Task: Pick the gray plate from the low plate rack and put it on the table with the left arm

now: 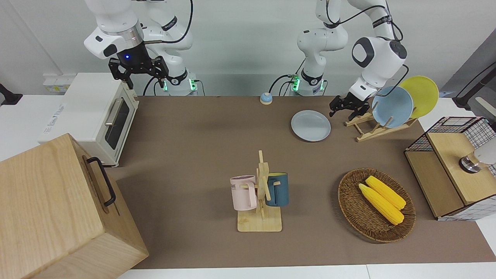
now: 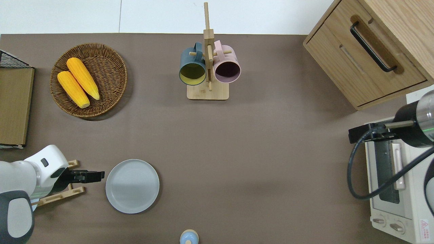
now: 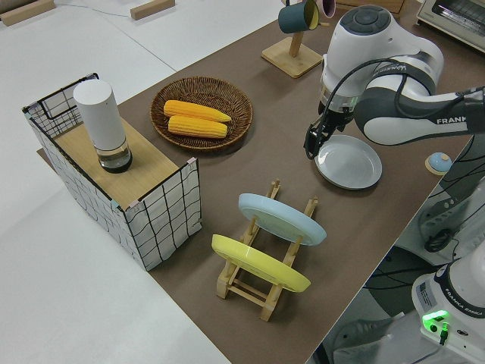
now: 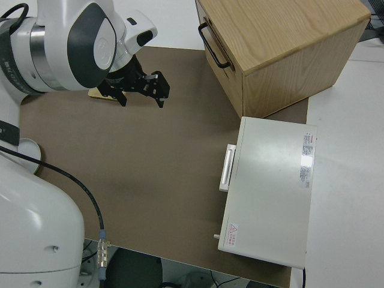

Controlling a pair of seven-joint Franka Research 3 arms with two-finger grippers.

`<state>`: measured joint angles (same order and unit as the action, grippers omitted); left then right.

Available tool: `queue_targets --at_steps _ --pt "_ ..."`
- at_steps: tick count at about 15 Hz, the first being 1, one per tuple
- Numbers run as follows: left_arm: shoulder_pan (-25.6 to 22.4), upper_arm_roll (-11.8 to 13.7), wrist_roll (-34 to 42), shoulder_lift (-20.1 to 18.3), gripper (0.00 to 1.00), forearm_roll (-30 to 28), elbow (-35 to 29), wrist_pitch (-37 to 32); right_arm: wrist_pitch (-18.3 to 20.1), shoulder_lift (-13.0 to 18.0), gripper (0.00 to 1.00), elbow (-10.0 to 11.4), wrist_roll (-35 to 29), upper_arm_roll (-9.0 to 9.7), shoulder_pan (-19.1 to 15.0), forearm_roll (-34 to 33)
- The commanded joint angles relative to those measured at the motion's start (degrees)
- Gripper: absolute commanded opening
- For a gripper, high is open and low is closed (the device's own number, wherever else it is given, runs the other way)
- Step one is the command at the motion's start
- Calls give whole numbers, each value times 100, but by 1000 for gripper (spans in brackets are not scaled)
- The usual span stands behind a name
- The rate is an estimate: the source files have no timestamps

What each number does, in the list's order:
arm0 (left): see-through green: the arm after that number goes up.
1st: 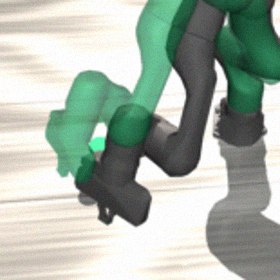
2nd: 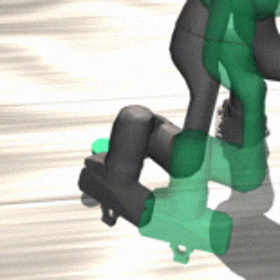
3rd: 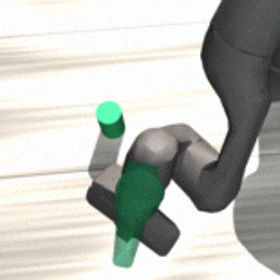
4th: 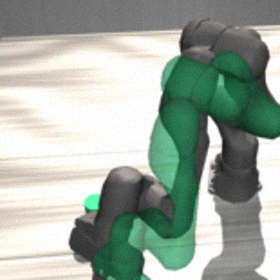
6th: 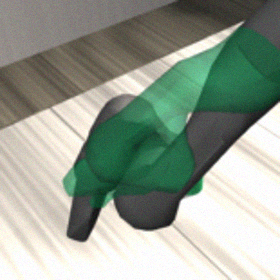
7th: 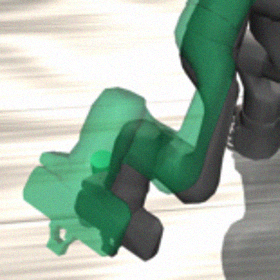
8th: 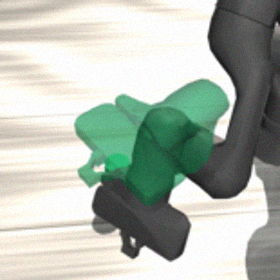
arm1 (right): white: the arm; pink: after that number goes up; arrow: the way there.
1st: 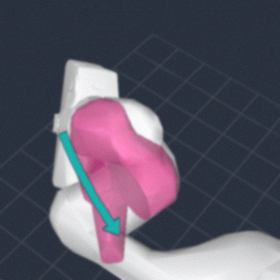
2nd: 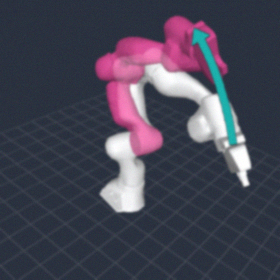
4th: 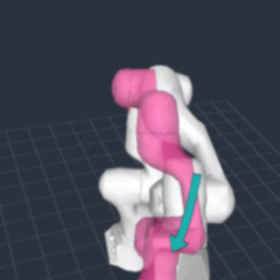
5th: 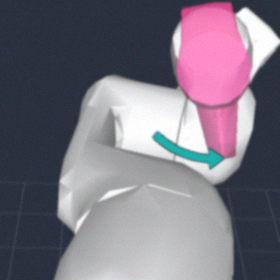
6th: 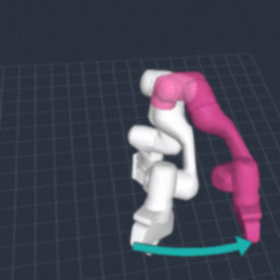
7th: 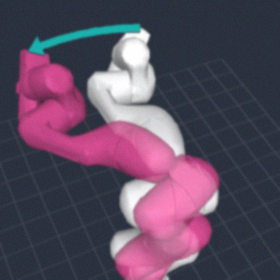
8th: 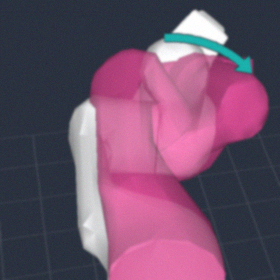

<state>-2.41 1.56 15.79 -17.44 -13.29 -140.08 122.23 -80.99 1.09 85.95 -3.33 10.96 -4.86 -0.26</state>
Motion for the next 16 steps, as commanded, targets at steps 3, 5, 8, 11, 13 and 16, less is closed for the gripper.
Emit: queue_targets --at_steps 3,5,8,11,13,16 --pt "48 -103 -883 12 998 790 1059 -840 83 14 990 -35 -1 29 -41 34" --pt "57 -94 -947 117 998 986 1499 -1217 83 14 990 -35 8 29 -41 34" --pt "30 -94 -929 310 998 1003 2236 -1850 83 14 990 -35 8 38 -41 34" --pt "74 -103 -920 512 998 1310 2992 -2676 83 14 987 -35 -1 30 -41 34" --pt "83 -164 -920 575 998 1346 3292 -2958 83 14 990 -35 -1 38 -41 34" --pt "74 -244 -903 548 995 1346 3311 -2995 83 14 987 -35 8 38 -41 34"
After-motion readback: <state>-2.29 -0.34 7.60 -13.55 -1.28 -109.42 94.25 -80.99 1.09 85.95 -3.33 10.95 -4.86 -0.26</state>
